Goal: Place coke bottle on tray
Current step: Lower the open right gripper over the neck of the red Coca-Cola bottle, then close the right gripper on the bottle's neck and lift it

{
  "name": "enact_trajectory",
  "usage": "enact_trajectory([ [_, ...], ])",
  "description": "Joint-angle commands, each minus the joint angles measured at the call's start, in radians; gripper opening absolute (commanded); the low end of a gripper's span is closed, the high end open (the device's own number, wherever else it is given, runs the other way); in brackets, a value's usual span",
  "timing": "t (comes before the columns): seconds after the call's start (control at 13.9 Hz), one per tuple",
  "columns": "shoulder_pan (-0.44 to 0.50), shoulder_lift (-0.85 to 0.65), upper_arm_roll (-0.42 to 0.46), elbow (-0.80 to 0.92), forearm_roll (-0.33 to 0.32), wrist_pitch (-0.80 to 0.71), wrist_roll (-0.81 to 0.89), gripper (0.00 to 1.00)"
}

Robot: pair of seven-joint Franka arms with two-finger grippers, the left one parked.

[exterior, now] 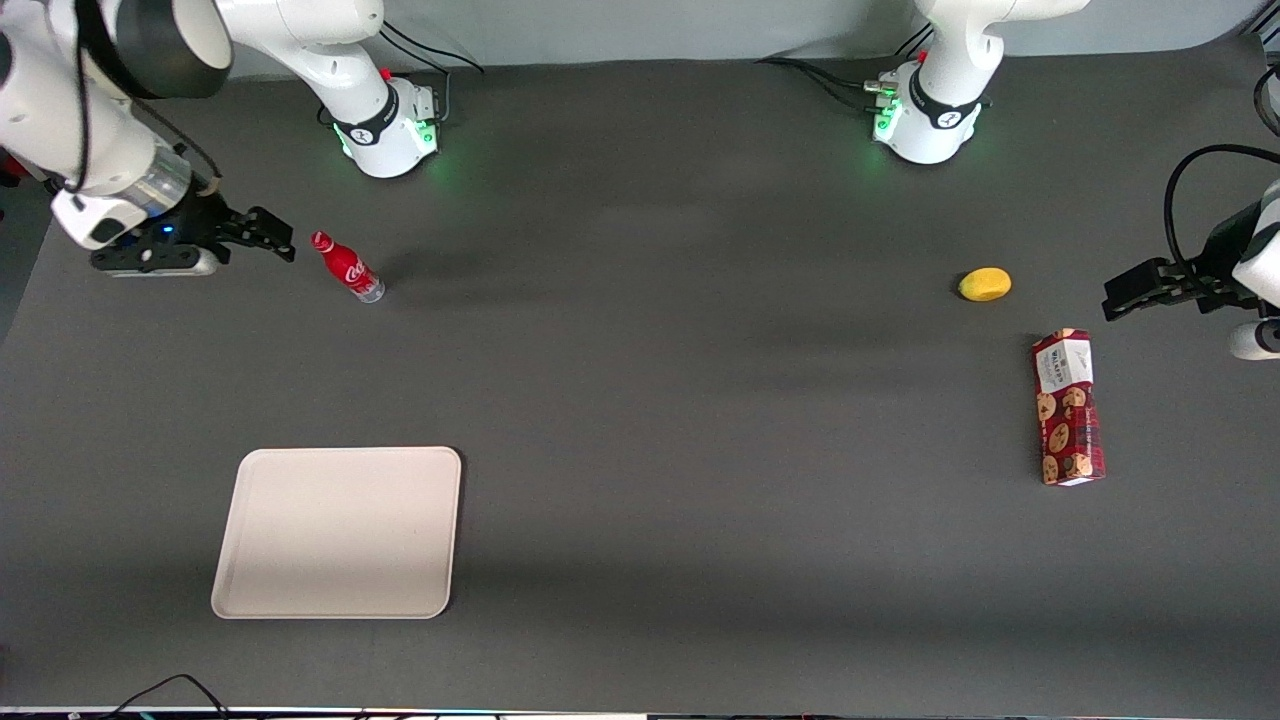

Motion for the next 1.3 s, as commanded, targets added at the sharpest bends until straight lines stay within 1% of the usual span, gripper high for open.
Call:
enact_trajectory([
  [0.0, 0.002, -0.108, 0.000, -0.204, -0.011, 0.136, -0.025, 1.00],
  [0.14, 0.002, -0.112, 0.000, -0.268, -0.011, 0.185, -0.025, 1.00],
  [0.36, 0.002, -0.101, 0.013, -0.373, -0.012, 0.306, -0.025, 1.00],
  [0.58, 0.001, -0.084, 0.017, -0.416, -0.012, 0.340, -0.025, 1.00],
  [0.79, -0.001, -0.072, 0.017, -0.434, -0.012, 0.340, -0.023, 1.00],
  [1.23, -0.010, -0.023, 0.017, -0.437, -0.012, 0.343, -0.023, 1.00],
])
